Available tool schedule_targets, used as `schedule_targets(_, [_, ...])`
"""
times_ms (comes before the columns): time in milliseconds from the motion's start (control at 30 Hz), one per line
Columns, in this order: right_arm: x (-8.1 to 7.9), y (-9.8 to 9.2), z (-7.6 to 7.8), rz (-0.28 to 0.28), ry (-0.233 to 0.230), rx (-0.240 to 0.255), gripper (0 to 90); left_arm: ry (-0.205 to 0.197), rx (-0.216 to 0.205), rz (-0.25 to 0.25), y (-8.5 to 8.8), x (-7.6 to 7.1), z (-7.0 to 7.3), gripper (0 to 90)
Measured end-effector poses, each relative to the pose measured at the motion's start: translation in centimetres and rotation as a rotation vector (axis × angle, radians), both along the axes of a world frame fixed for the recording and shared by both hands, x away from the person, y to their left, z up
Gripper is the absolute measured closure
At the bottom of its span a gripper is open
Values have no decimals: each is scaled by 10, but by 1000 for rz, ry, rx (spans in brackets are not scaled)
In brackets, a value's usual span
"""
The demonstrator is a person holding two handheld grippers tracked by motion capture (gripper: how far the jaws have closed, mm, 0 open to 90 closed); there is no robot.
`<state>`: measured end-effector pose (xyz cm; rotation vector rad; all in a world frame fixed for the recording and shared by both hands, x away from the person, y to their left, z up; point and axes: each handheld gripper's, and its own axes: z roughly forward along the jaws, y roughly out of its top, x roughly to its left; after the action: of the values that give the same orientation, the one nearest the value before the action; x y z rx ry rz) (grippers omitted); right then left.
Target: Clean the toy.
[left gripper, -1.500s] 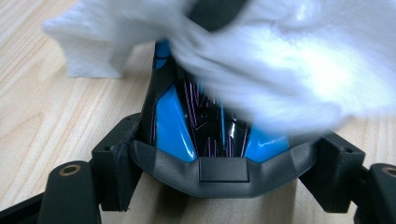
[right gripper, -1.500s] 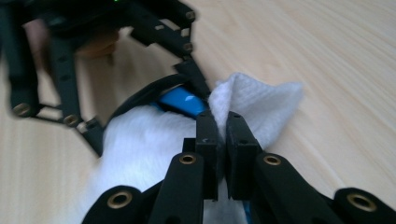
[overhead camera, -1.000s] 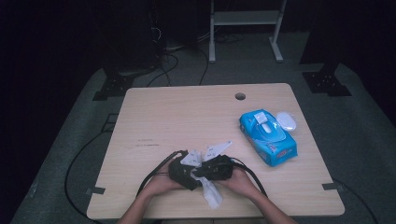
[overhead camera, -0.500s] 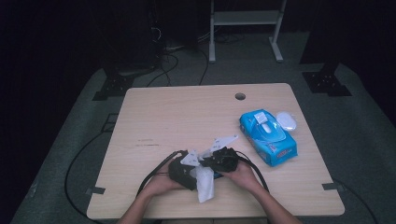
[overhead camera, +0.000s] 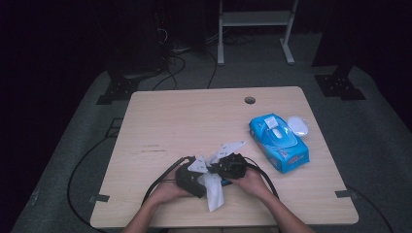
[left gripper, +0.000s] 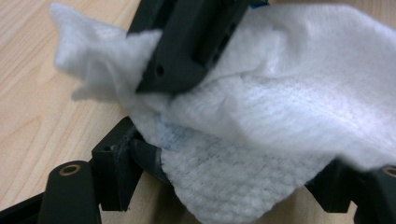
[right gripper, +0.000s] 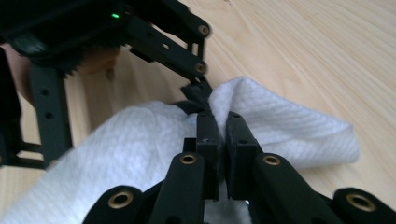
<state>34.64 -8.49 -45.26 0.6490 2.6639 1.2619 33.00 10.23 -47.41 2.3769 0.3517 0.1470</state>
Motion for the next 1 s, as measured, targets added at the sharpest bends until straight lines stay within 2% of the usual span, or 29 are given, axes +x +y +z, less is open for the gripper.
schedule_targets(200, [8,-32,0,-92,-34,-48,851,-4,0,-3,0,0,0,237])
schedule_targets(300, [8,-48,-2,-114,-21,-34,851,-3,1,-4,0,0,0,237])
schedule_targets(400, [5,-55,-3,-128,-25,-32,851,-3,0,-3,0,0,0,237])
schedule_targets(500, [5,-50,-2,-127,-28,-36,850,-3,-1,-2,0,0,0,237])
schedule_targets(600, [4,-36,-2,-110,-40,-12,851,-3,-3,-5,0,1,0,237])
schedule_targets(667, [5,-25,-2,-89,-22,5,850,-3,-6,-5,0,1,-1,236])
schedule_targets(767, [5,-8,-3,-52,-21,-1,850,-2,-3,-9,1,1,0,237])
schedule_targets(800, [4,-5,-2,-49,-34,-10,850,-1,-6,-8,1,1,0,237])
schedule_targets(900, [5,-9,-2,-44,-30,-22,850,-4,-2,-9,1,1,0,237])
schedule_targets(1000, [7,-21,-1,-76,-37,-34,850,-5,-4,-10,1,1,0,237])
